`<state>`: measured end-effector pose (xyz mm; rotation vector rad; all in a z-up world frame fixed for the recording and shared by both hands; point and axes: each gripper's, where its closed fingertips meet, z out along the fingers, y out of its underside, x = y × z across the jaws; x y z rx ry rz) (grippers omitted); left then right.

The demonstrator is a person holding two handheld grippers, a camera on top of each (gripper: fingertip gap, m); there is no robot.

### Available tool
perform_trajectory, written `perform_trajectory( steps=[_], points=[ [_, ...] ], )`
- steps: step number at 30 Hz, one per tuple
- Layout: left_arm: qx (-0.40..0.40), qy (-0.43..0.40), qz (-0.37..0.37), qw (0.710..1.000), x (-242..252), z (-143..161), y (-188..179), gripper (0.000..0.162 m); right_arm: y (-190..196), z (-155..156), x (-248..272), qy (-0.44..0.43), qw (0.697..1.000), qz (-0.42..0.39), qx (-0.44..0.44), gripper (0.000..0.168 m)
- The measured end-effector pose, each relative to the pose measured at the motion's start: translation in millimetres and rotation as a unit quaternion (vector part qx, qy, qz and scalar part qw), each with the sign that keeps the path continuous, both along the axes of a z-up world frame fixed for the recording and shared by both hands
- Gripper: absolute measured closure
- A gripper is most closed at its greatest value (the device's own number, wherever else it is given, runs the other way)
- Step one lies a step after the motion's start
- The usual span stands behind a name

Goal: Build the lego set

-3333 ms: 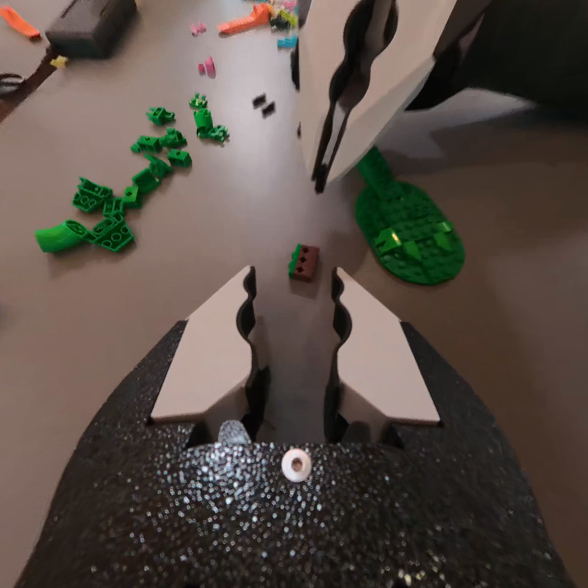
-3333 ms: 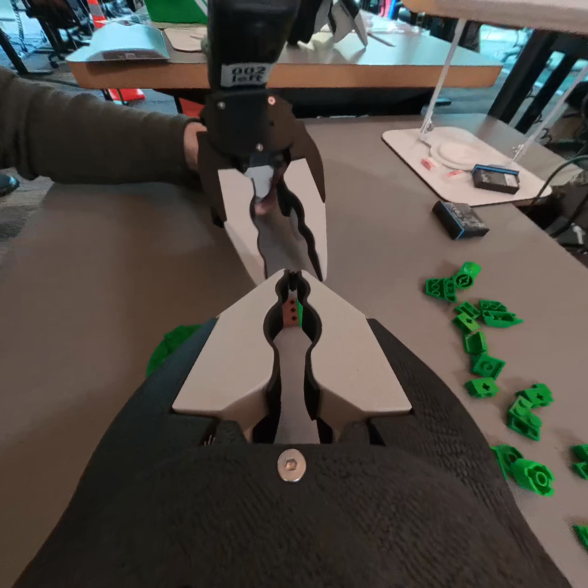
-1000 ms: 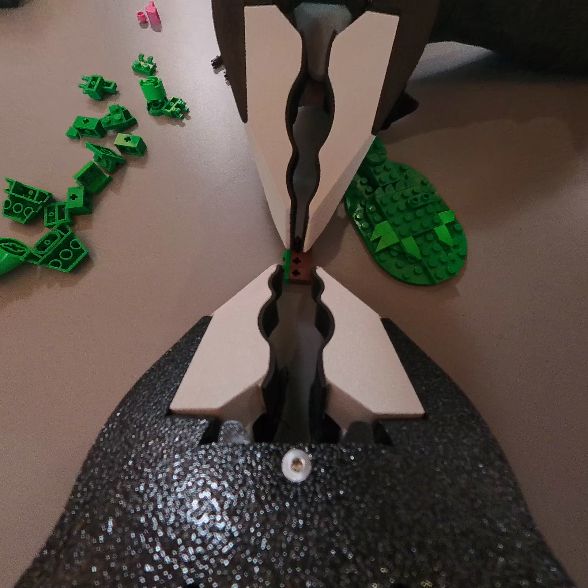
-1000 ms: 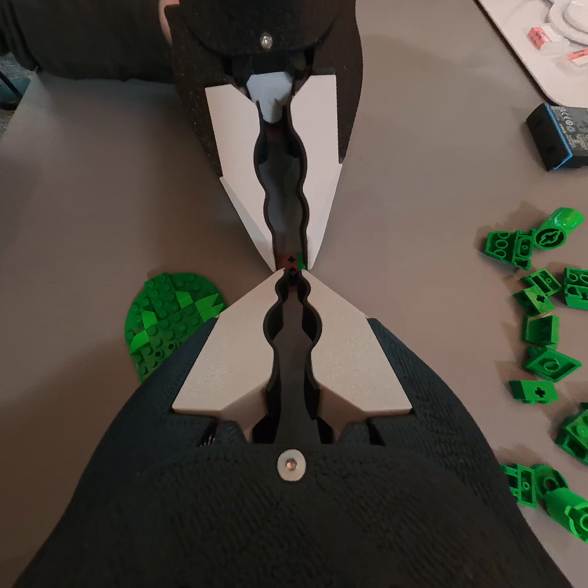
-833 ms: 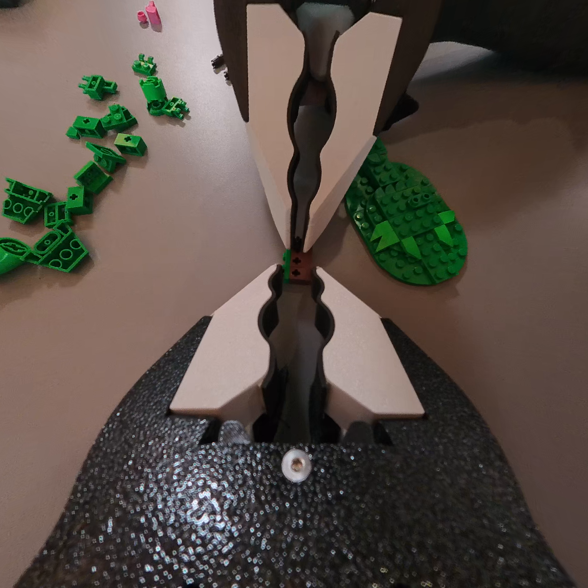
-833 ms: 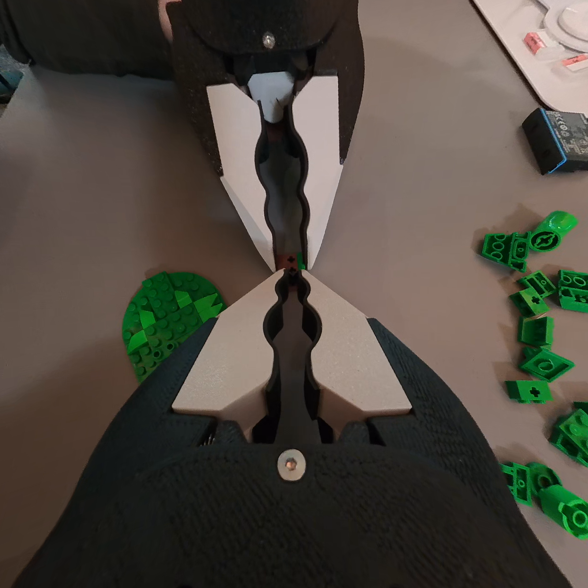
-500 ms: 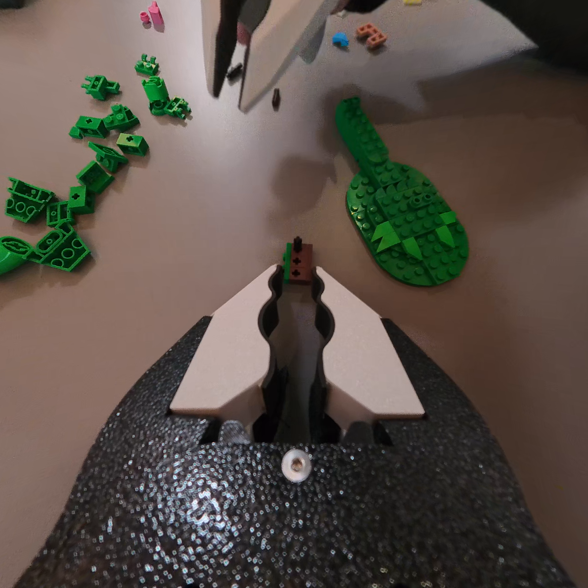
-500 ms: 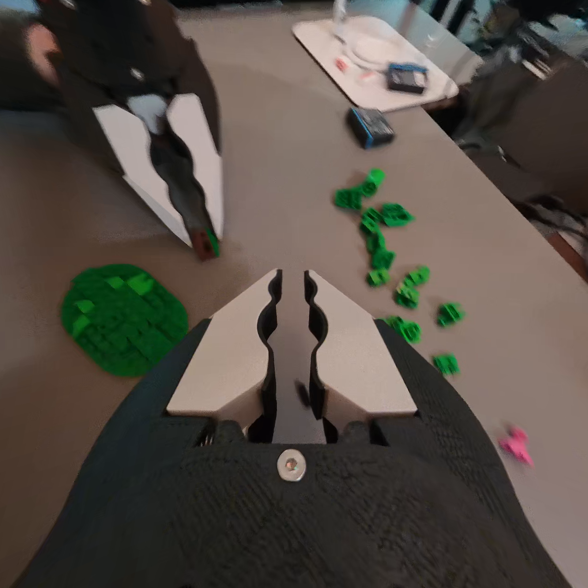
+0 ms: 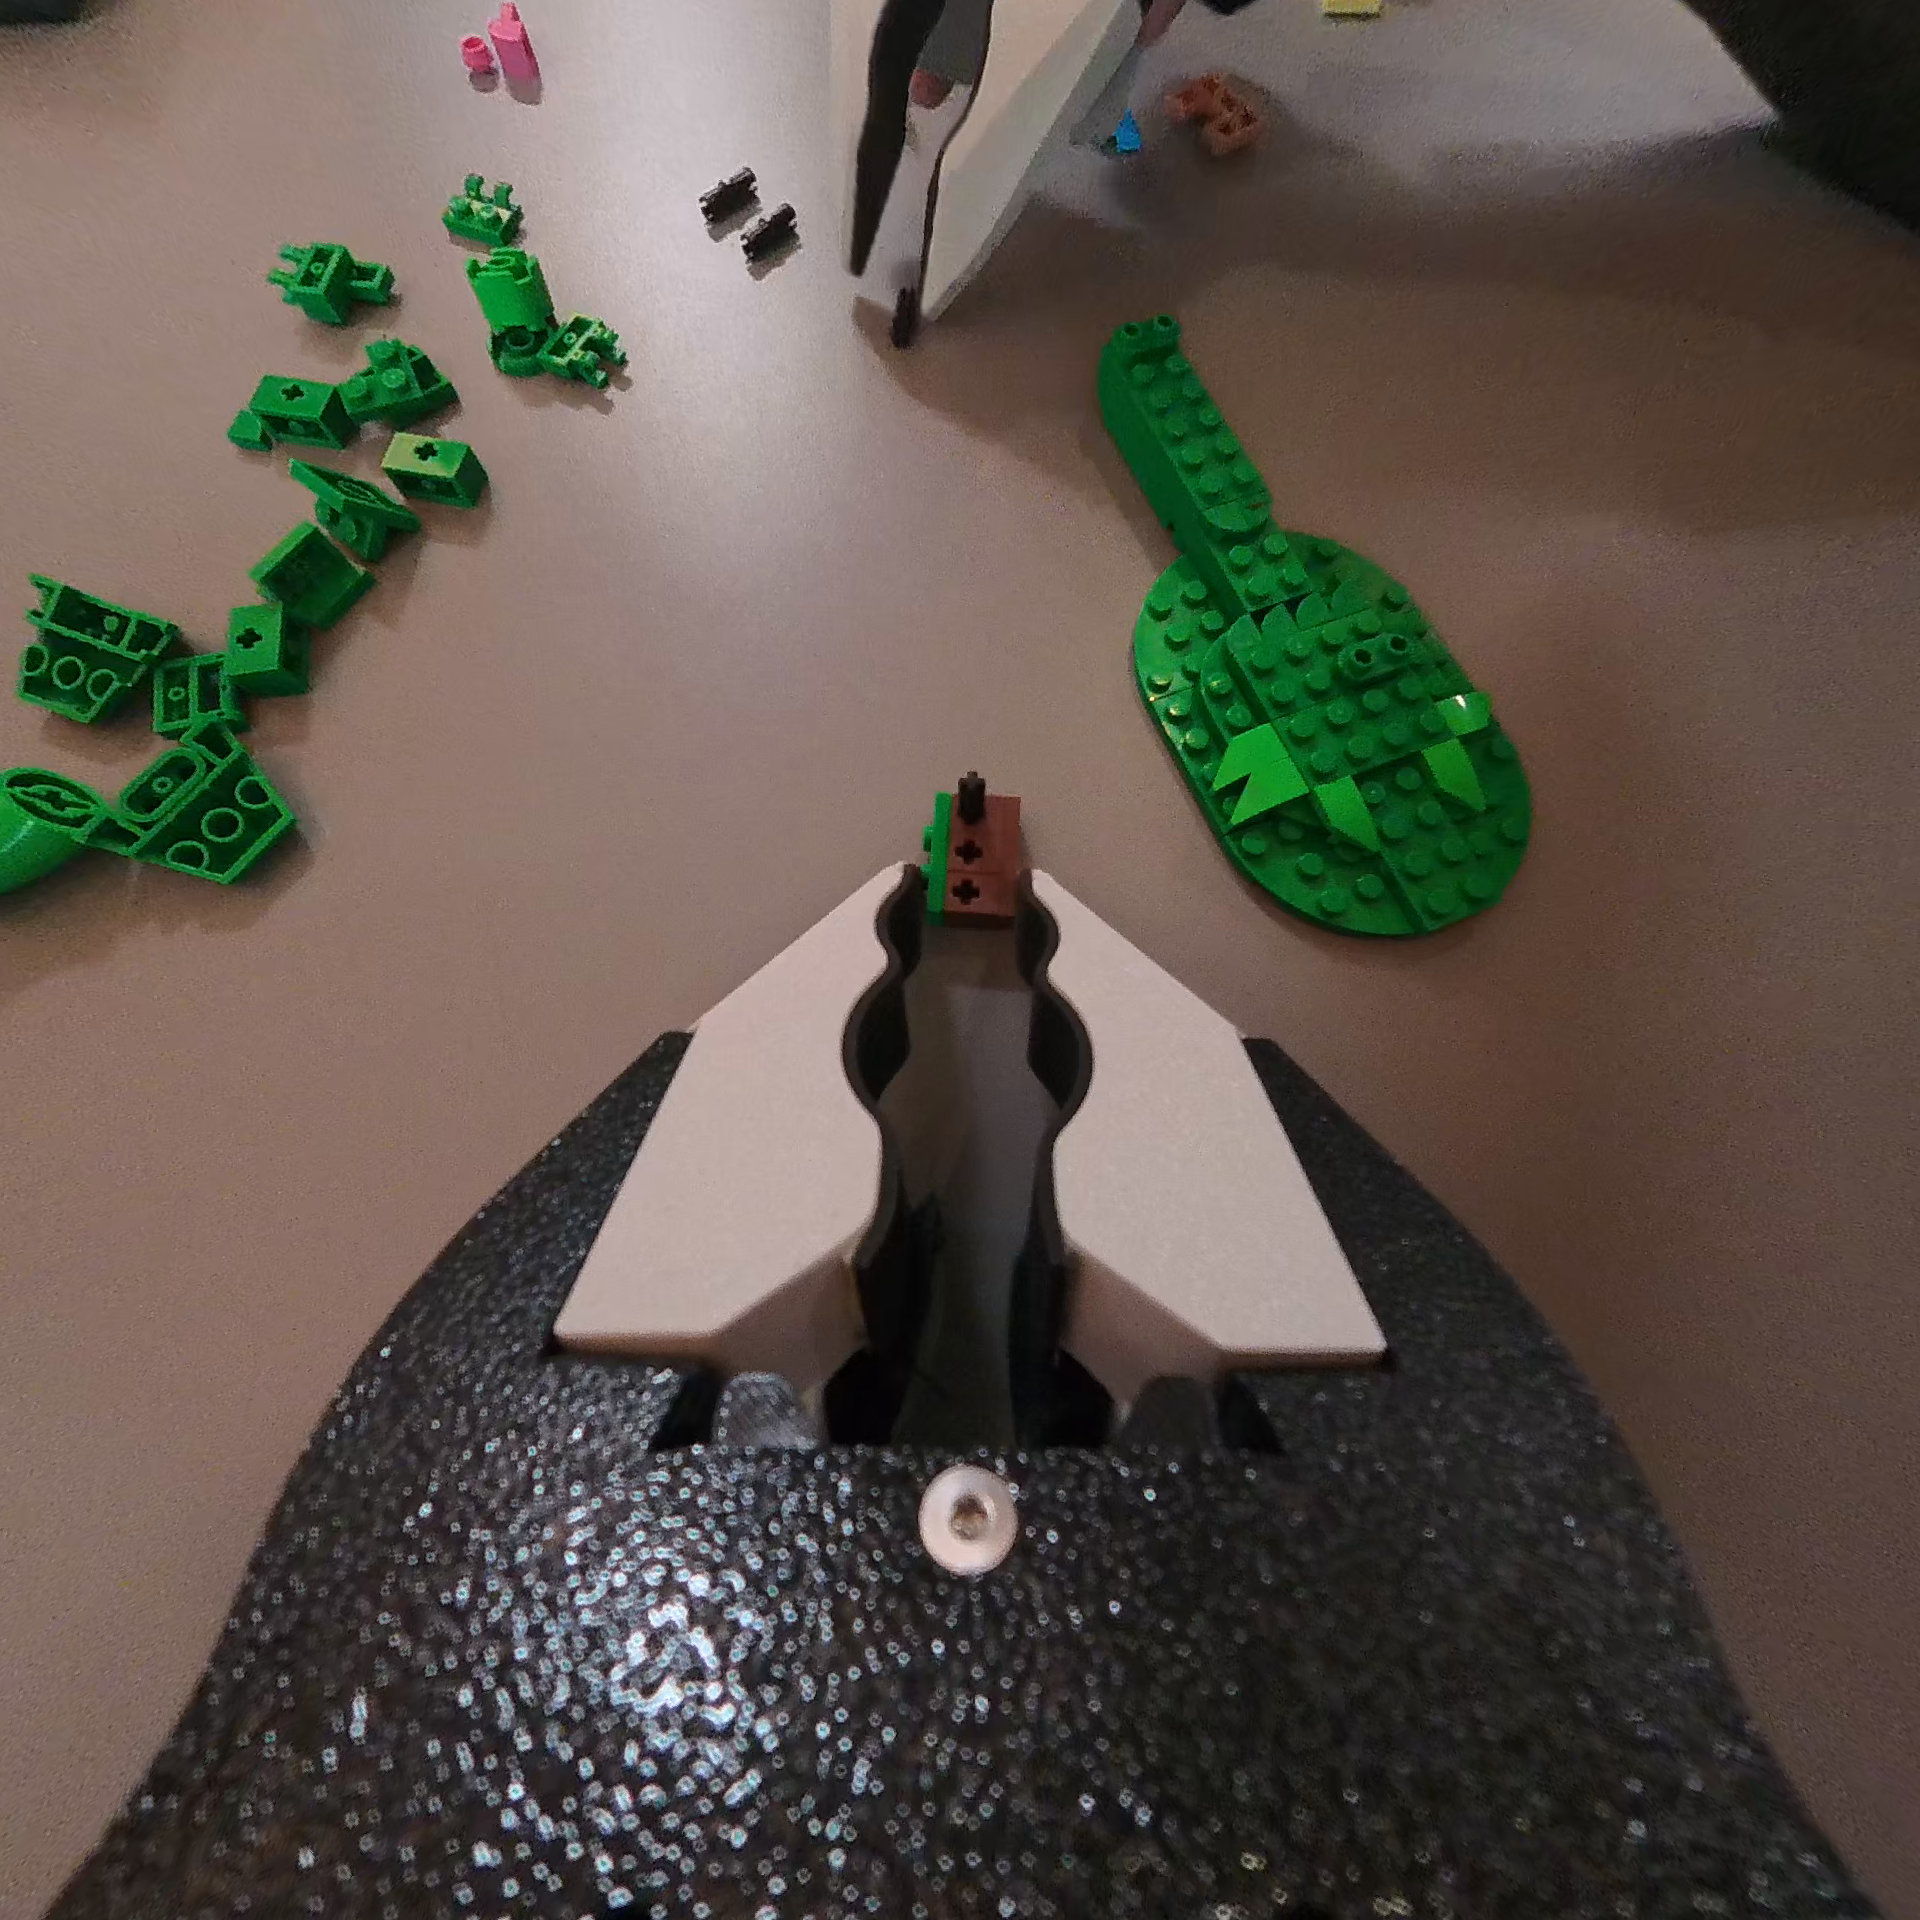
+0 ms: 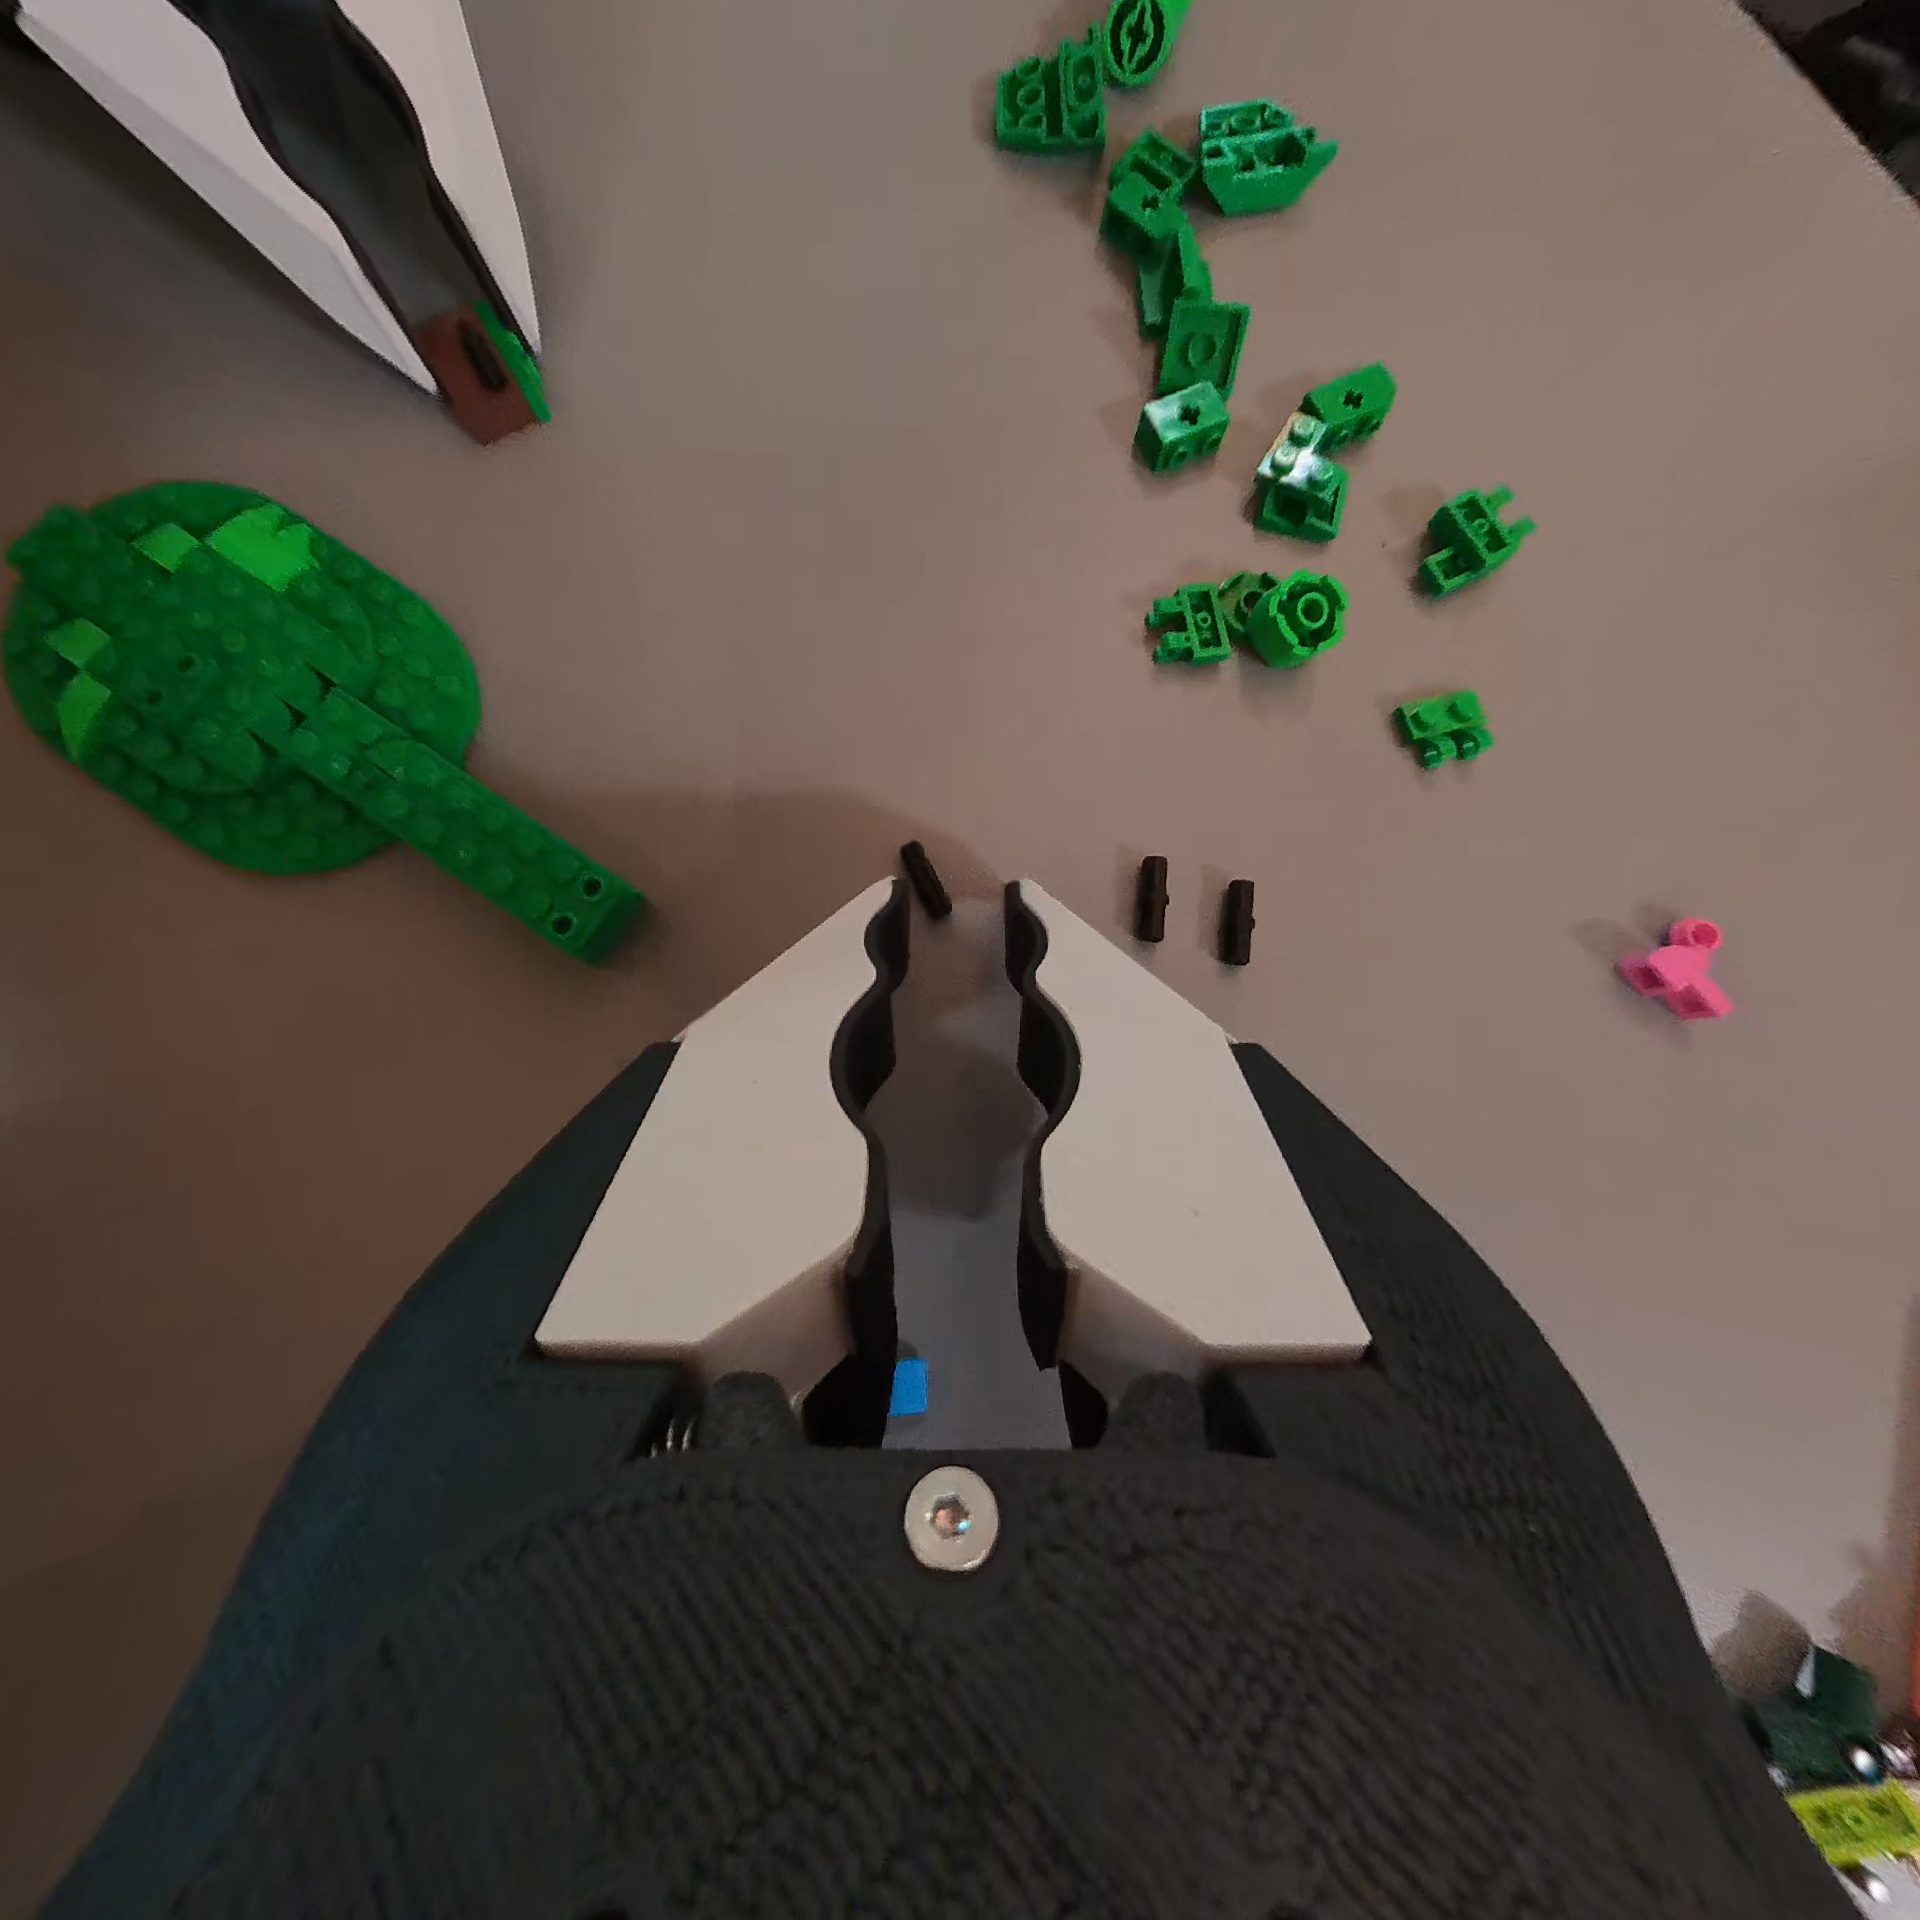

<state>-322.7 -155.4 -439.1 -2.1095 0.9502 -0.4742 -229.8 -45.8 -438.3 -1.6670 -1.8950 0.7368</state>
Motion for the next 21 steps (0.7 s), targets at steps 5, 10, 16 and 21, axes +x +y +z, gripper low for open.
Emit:
perform_trajectory(
  steps=[5, 10, 16, 21],
  points=[
    [-0.001, 0.000, 0.003, 1.000, 0, 0, 0, 0.146, -4, -1, -3, 0.003, 1.000, 0.012, -0.006, 0.165],
    [-0.002, -0.002, 0.020, 1.000, -1, 1, 2, 0.147, -13, 11, -13, 0.024, 0.999, 0.028, 0.015, 0.165],
    [-0.014, 0.012, 0.029, 0.999, -7, 1, 2, 0.129, -43, 51, -41, 0.094, 0.986, 0.079, 0.113, 0.166],
    [-0.019, 0.017, 0.038, 0.999, -23, 13, -1, 0.109, -72, 77, -63, 0.134, 0.949, 0.132, 0.254, 0.166]
  ],
)
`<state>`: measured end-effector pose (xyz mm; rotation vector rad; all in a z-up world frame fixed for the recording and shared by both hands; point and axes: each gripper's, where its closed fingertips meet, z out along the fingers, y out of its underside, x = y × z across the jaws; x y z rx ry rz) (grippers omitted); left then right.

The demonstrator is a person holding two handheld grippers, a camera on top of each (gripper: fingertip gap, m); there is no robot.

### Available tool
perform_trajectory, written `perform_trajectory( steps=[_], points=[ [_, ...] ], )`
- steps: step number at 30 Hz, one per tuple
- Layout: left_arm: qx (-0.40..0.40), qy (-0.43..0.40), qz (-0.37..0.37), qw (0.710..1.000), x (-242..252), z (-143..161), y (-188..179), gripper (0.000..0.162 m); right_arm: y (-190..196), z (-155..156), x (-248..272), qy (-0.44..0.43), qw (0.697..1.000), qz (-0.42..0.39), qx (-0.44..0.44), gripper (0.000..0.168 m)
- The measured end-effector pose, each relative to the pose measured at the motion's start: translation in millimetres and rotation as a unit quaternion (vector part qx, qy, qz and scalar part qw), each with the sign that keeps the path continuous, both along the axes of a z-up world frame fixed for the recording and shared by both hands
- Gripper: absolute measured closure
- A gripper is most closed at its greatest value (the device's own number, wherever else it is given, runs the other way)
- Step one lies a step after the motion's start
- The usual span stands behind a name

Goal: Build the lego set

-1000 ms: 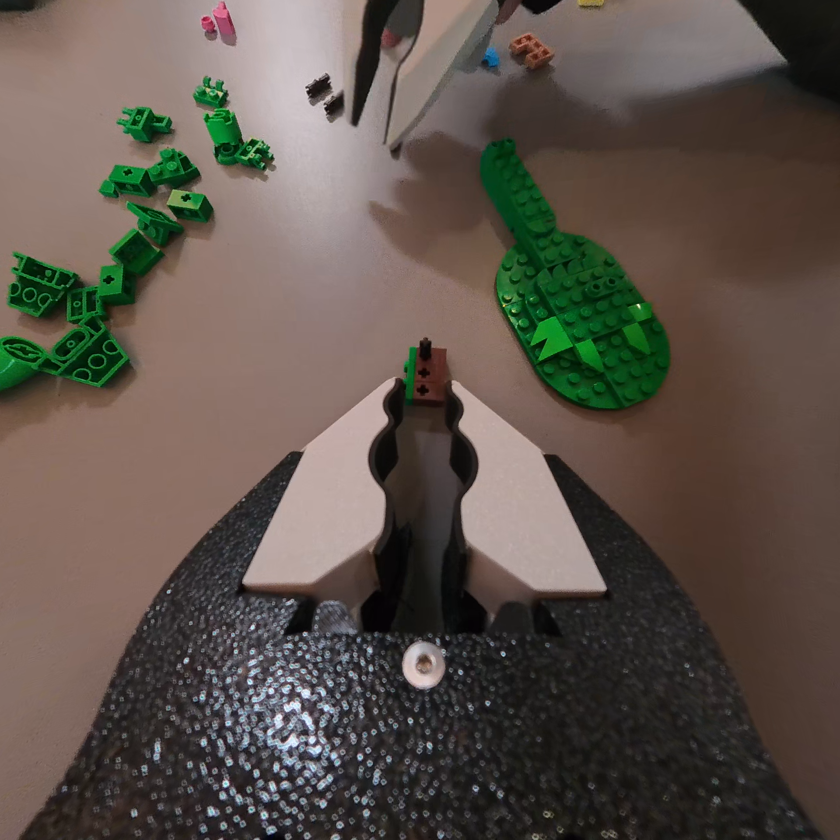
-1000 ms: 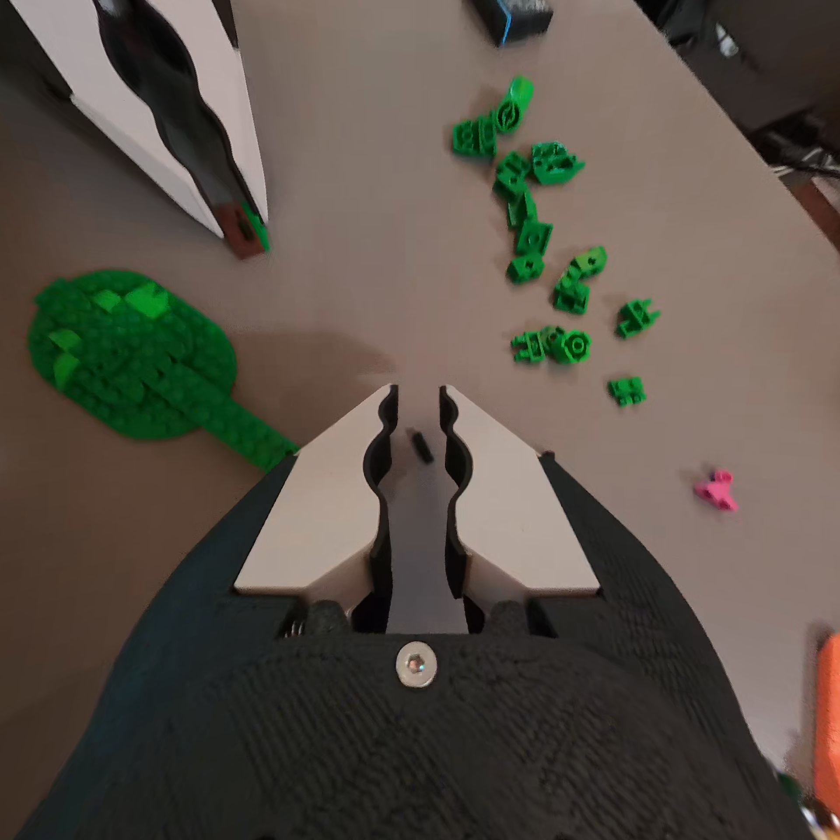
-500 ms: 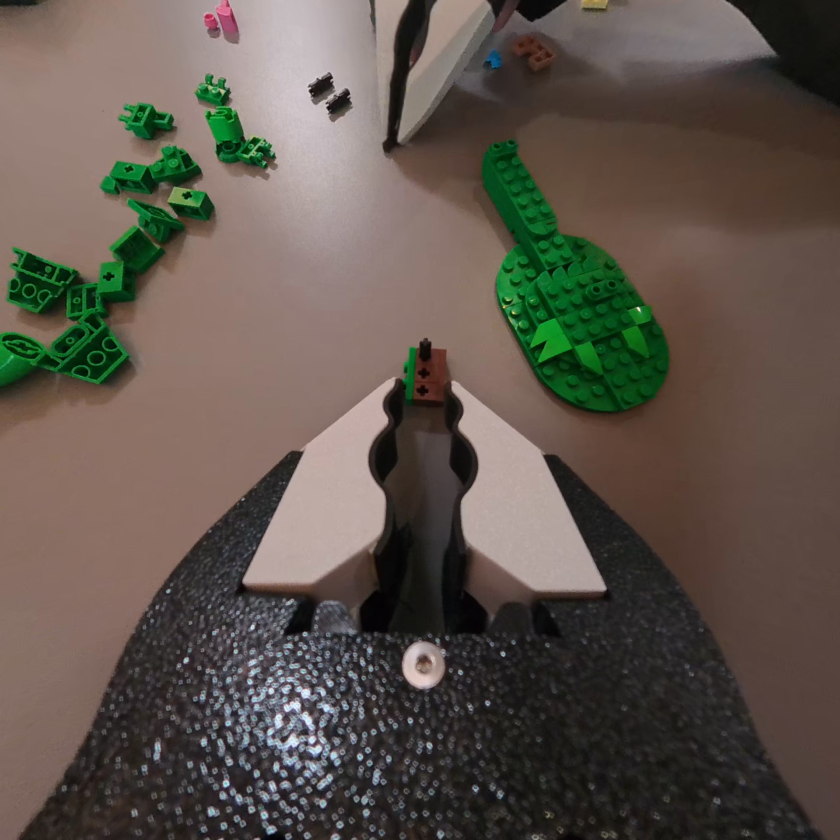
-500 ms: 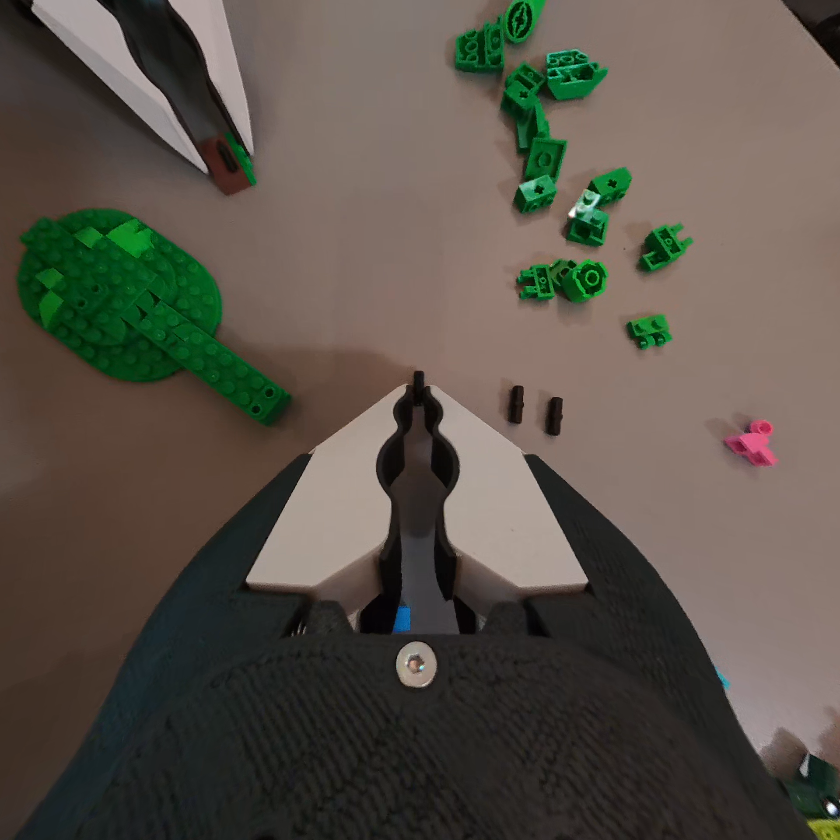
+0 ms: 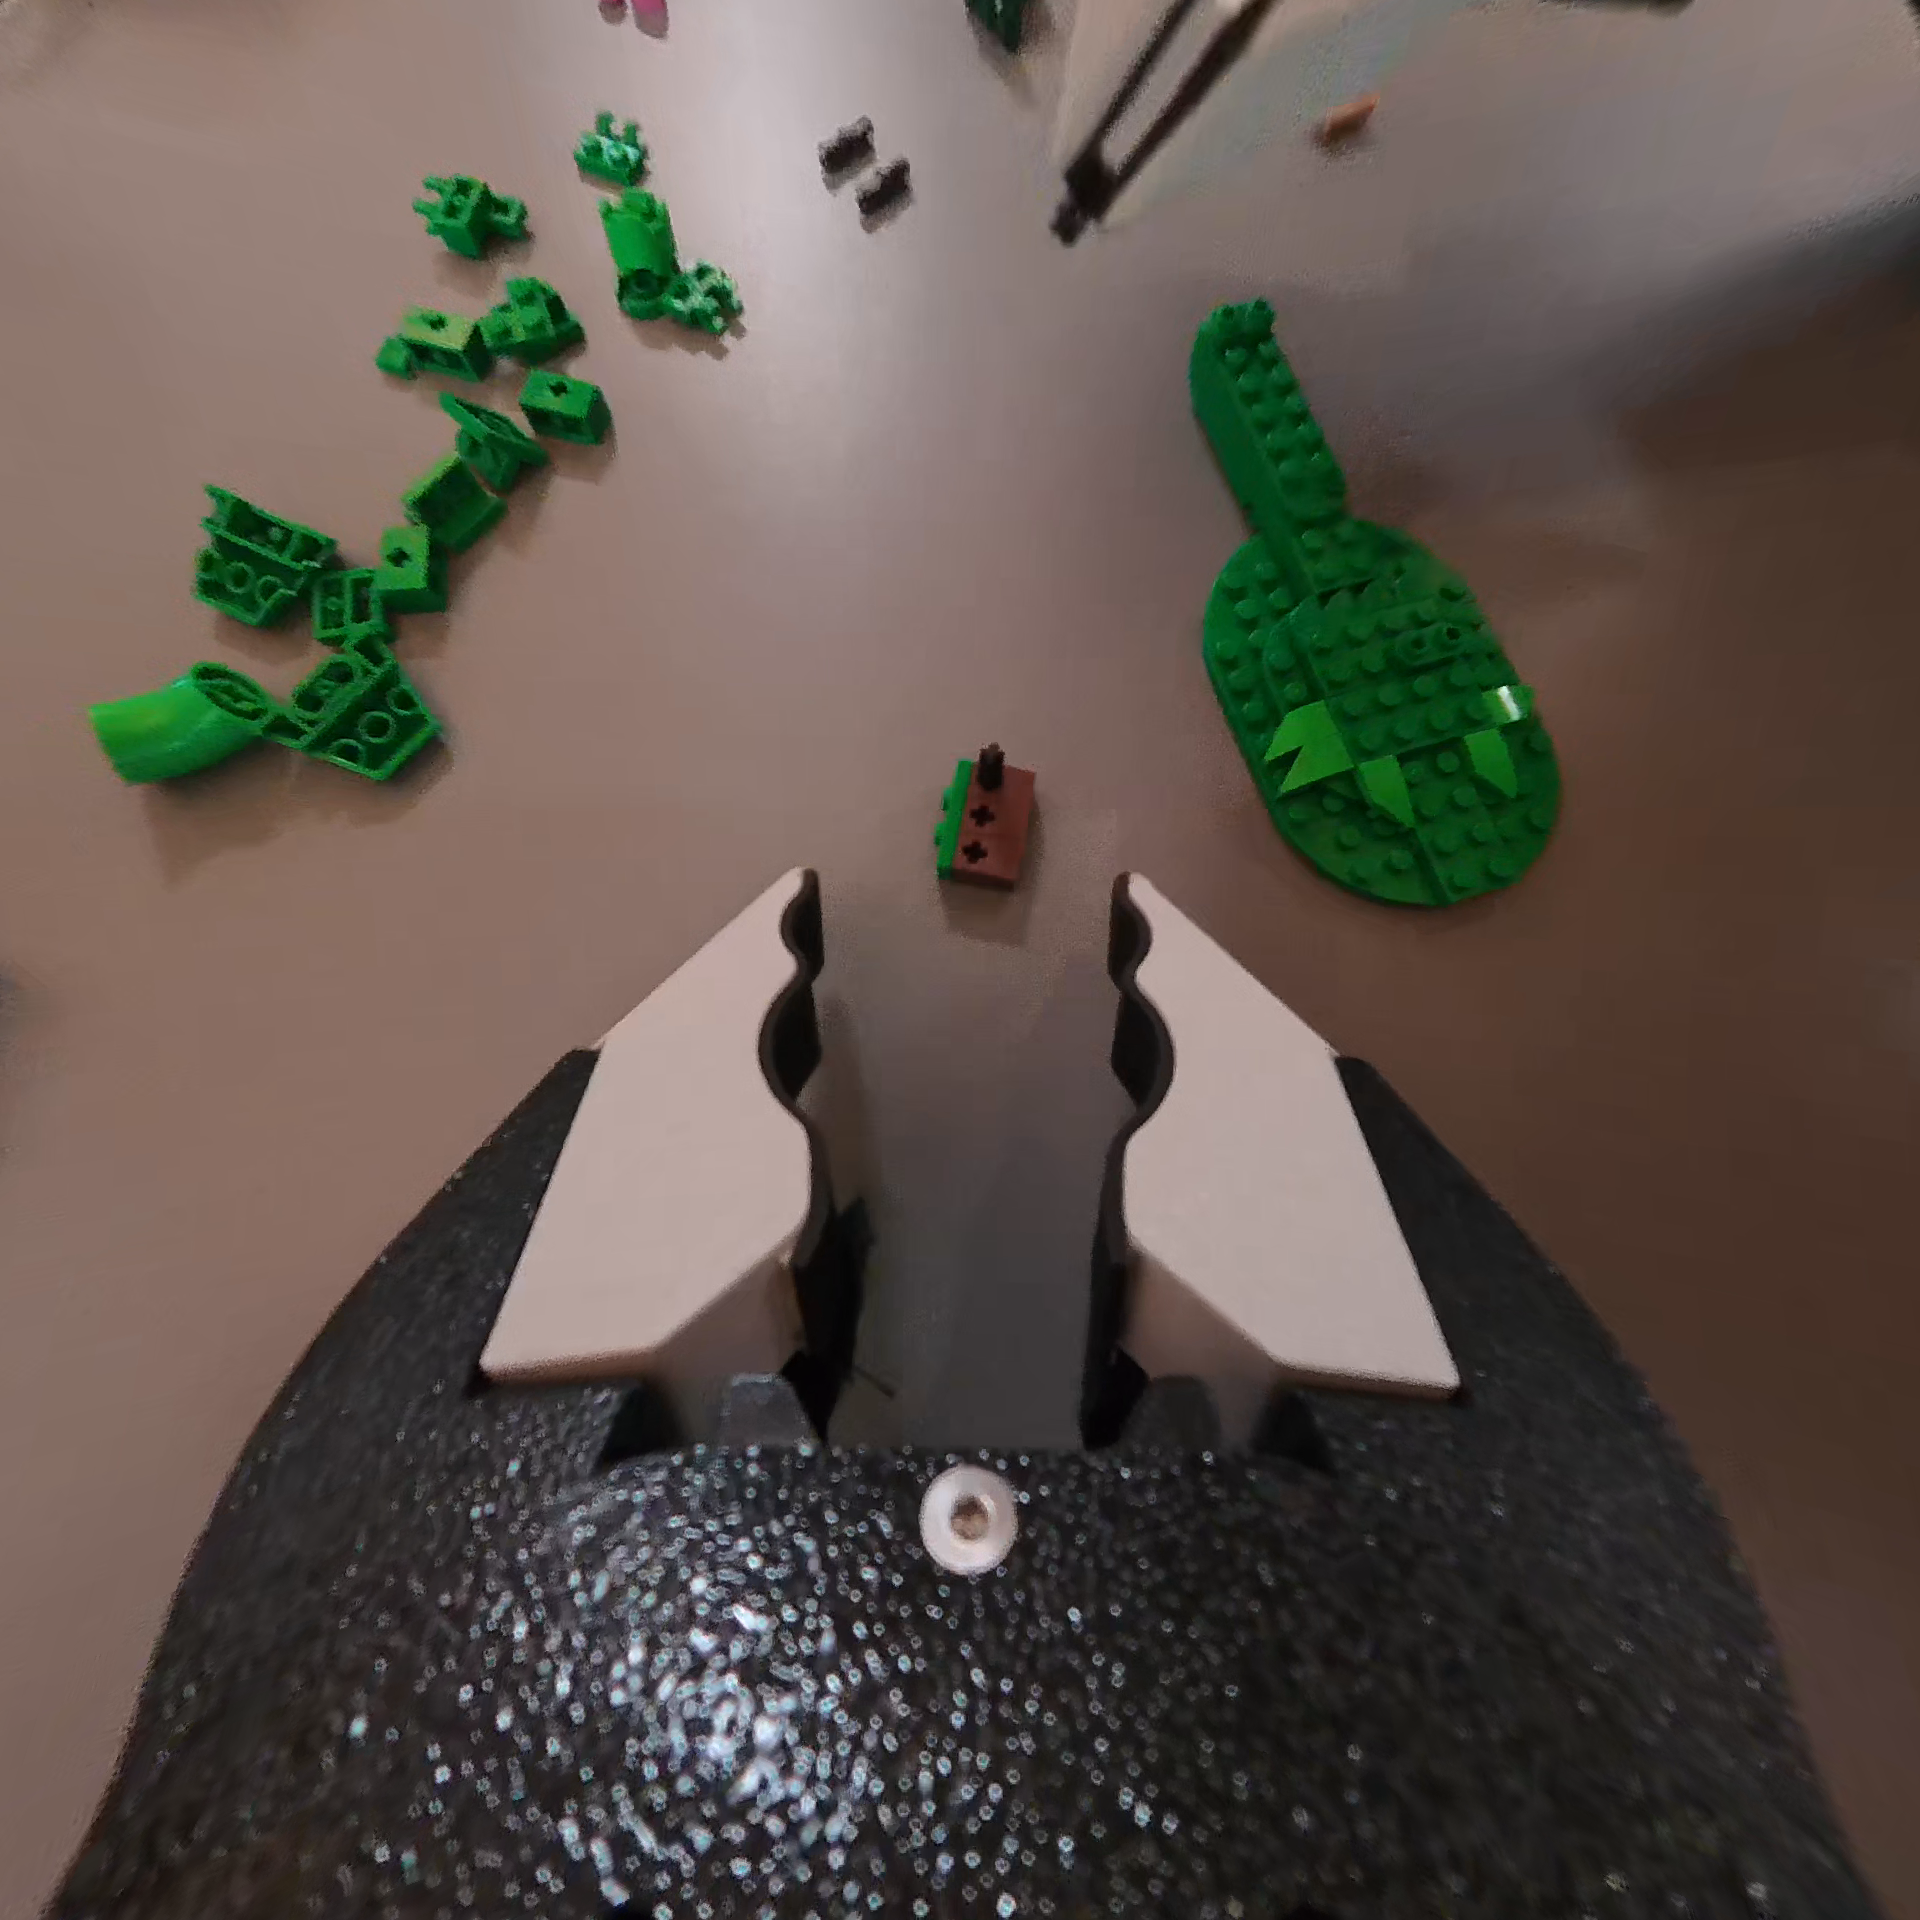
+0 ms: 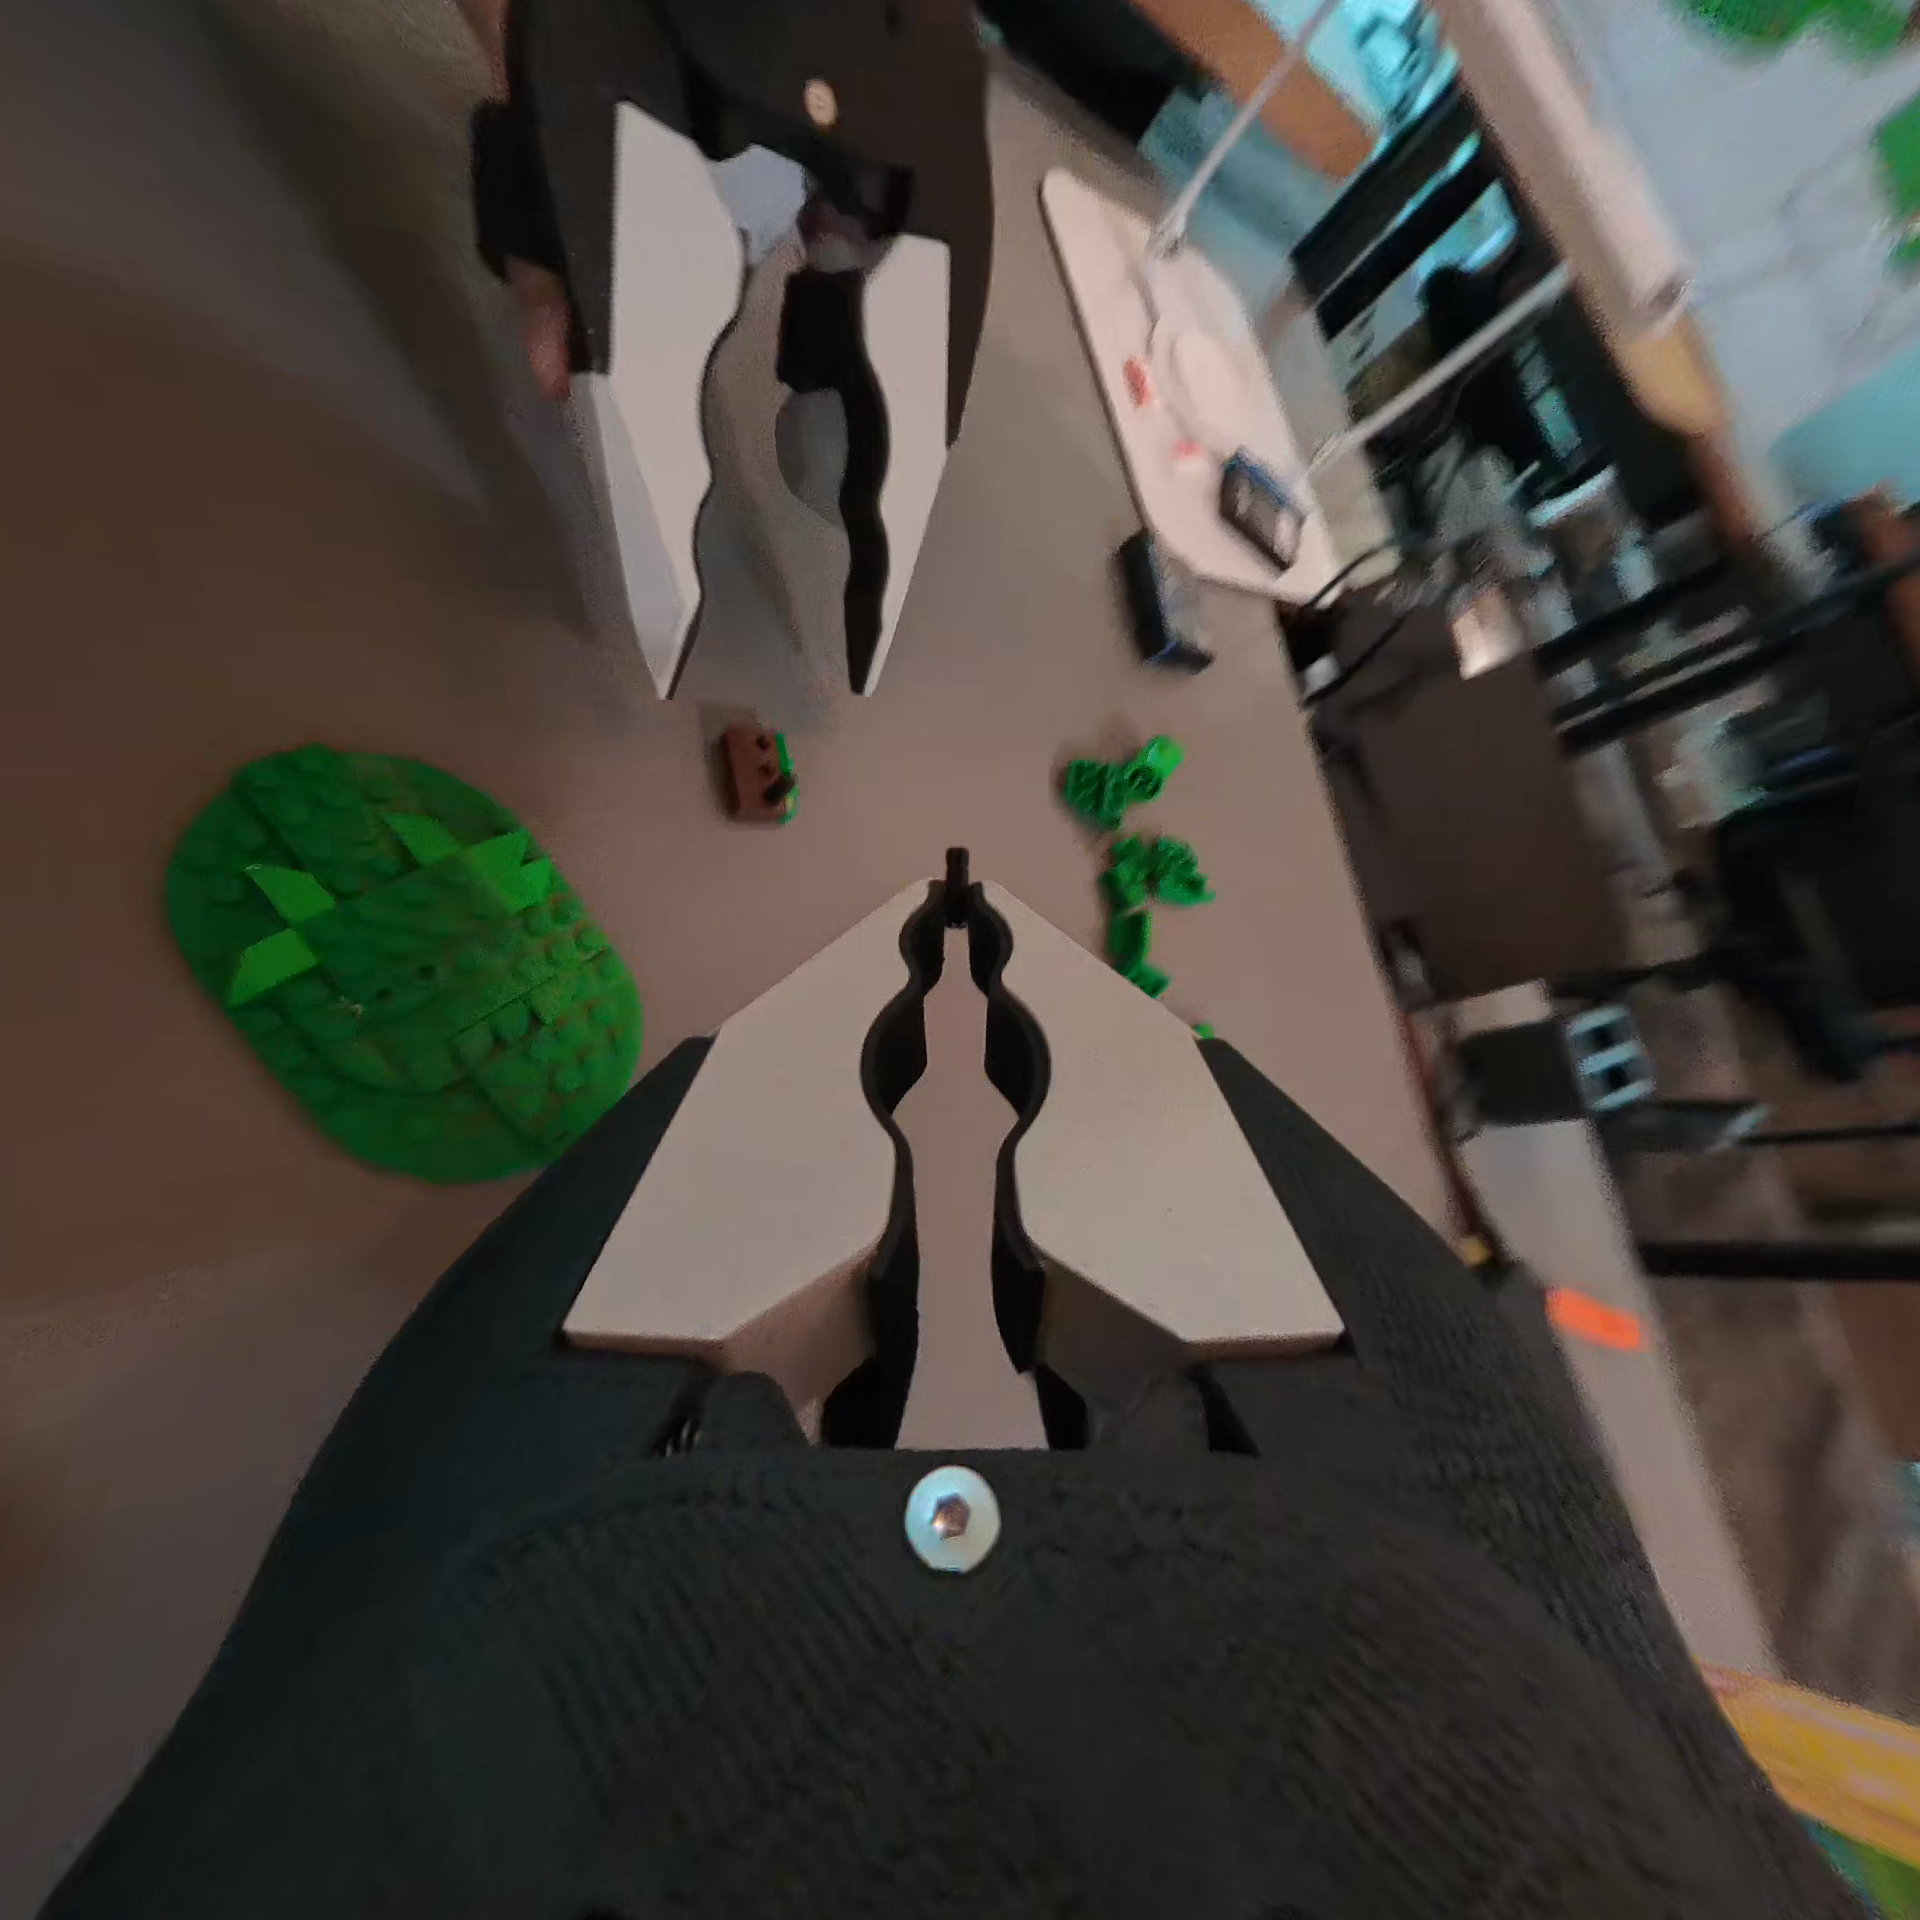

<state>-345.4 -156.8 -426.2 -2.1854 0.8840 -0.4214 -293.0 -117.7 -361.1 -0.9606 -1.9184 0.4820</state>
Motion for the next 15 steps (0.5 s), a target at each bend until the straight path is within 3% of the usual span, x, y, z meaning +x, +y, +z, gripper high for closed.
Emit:
perform_trajectory(
  steps=[6, 11, 15],
  points=[
    [0.063, -0.228, -0.053, 0.970, 27, 94, -14, 0.117, -30, 35, -18, 0.092, 0.964, 0.051, 0.243, 0.166],
    [0.085, -0.273, -0.065, 0.956, 33, 113, -18, 0.129, -52, 46, -24, 0.130, 0.936, 0.085, 0.315, 0.167],
    [0.086, -0.258, -0.060, 0.960, 31, 106, -15, 0.140, -50, 42, -24, 0.118, 0.938, 0.082, 0.316, 0.166]
  ],
)
